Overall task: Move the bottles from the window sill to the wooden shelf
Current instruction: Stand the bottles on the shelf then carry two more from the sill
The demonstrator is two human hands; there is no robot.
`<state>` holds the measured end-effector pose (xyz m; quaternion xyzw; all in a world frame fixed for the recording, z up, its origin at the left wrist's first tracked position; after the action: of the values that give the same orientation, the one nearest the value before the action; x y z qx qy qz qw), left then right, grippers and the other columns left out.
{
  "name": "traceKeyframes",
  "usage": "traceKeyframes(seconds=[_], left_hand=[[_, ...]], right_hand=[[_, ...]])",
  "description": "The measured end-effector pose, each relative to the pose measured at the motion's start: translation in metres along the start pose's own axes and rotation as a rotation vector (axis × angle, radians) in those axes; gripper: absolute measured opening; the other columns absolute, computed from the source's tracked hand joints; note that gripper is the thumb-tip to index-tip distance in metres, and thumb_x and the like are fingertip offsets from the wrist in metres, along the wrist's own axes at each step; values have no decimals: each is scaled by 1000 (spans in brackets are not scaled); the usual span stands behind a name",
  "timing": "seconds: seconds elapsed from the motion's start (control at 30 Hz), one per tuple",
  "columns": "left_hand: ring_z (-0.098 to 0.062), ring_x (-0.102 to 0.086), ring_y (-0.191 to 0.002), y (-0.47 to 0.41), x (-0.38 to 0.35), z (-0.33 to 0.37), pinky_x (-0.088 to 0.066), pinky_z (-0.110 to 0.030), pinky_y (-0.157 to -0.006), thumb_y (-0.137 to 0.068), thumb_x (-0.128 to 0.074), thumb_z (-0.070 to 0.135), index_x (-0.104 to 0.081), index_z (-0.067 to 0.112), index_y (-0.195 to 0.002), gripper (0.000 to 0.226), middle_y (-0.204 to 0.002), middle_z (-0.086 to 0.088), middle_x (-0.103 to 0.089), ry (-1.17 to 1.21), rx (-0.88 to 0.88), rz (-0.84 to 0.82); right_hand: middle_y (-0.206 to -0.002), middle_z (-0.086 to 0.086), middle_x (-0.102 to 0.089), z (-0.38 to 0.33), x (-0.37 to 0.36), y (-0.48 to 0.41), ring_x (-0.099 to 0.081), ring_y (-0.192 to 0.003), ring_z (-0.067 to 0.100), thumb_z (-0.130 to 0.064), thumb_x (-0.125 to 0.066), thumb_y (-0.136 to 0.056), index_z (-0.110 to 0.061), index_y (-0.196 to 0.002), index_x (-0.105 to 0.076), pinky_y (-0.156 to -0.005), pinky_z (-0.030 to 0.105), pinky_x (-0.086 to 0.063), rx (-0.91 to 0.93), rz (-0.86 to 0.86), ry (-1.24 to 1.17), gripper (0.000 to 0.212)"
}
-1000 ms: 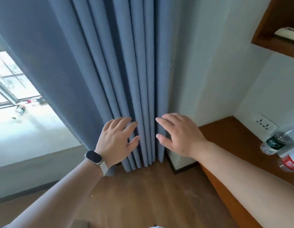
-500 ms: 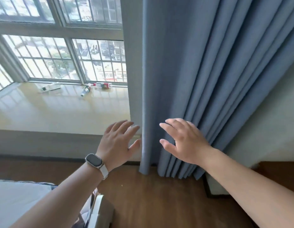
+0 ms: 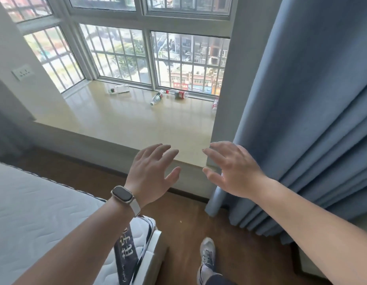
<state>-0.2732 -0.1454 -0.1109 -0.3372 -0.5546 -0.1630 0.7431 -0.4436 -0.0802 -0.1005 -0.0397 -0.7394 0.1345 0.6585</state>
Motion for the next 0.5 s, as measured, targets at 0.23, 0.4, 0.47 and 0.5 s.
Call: traceKeyframes(seconds=[0.23, 0.4, 0.47, 0.5], left_hand=[[-27, -49, -129, -49, -13, -48, -30, -40, -107, -90, -47, 51, -61, 24, -129, 49, -135, -2, -60, -29, 88, -10], [-26, -47, -132, -103, -28, -79, -31, -43, -109, -91, -44, 53, -58, 25, -132, 51, -139, -1, -57, -40, 144, -39], [-26, -44, -134, -125, -35, -94, -29, -42, -110, -90, -43, 53, -55, 26, -135, 53, -144, -2, -53, -42, 158, -50], [-26, -41, -136, -137, -38, -102, -26, -41, -112, -90, -42, 54, -53, 27, -137, 55, -148, -2, -49, -46, 165, -61]], right_hand=[[-129, 8, -59, 21, -21, -74, -53, -120, 30, -51, -43, -91, -15, -130, -58, -95, 49, -45, 119, 36, 11, 55], [-128, 11, -61, 48, -41, -142, -55, -119, 36, -51, -44, -90, -13, -128, -61, -95, 50, -45, 191, 39, 16, 56], [-128, 11, -61, 58, -47, -170, -56, -118, 36, -52, -45, -89, -14, -128, -61, -95, 50, -46, 201, 38, 18, 56], [-129, 11, -61, 63, -50, -183, -55, -119, 36, -52, -44, -89, -15, -129, -60, -95, 50, -46, 209, 30, 23, 57]])
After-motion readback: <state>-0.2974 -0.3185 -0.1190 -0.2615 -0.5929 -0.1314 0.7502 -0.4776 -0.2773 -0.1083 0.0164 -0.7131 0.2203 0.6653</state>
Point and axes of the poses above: each hand's wrist, its own y-axis away from the middle knuckle, its own x-axis out of the back of the hand, z = x × y, the point moved 9 cm from there along -y, towards the middle knuckle
